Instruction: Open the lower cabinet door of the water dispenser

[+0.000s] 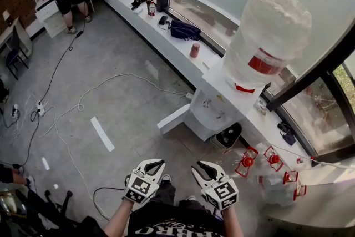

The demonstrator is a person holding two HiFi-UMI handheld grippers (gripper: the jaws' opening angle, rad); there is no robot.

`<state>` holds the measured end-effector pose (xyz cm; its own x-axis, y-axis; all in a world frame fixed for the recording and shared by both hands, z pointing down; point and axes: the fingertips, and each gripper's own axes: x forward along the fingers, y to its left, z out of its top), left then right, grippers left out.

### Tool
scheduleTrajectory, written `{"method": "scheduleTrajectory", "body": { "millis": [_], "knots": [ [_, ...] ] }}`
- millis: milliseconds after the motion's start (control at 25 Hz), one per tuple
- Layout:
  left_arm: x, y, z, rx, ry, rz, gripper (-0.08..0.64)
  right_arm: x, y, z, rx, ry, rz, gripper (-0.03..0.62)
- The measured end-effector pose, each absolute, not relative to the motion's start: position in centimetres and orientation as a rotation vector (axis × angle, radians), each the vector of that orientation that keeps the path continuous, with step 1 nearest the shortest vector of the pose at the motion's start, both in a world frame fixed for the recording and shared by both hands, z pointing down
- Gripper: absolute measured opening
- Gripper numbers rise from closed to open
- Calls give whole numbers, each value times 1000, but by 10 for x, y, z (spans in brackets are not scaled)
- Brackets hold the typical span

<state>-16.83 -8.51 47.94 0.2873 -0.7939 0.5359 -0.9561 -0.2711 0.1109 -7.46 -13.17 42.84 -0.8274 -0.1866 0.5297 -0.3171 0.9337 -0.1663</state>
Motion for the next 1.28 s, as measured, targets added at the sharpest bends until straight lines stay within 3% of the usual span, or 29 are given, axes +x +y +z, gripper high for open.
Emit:
{"method": "scheduleTrajectory", "body": {
  "millis": [320, 680, 1120, 1280],
  "knots": [
    [-100, -88, 424, 2239, -1618, 442, 20, -13, -89, 399, 358, -2608, 302, 110],
    [18, 10, 376, 2217, -1702, 352, 20, 85, -18, 370, 311, -2718, 221, 105],
    [115, 105, 341, 2213, -1802, 367, 20, 145, 66, 326, 222, -2884, 203, 14],
    [131, 123, 330, 2231, -1821, 390, 20, 154, 88, 318, 154, -2916, 147, 14]
  ]
}}
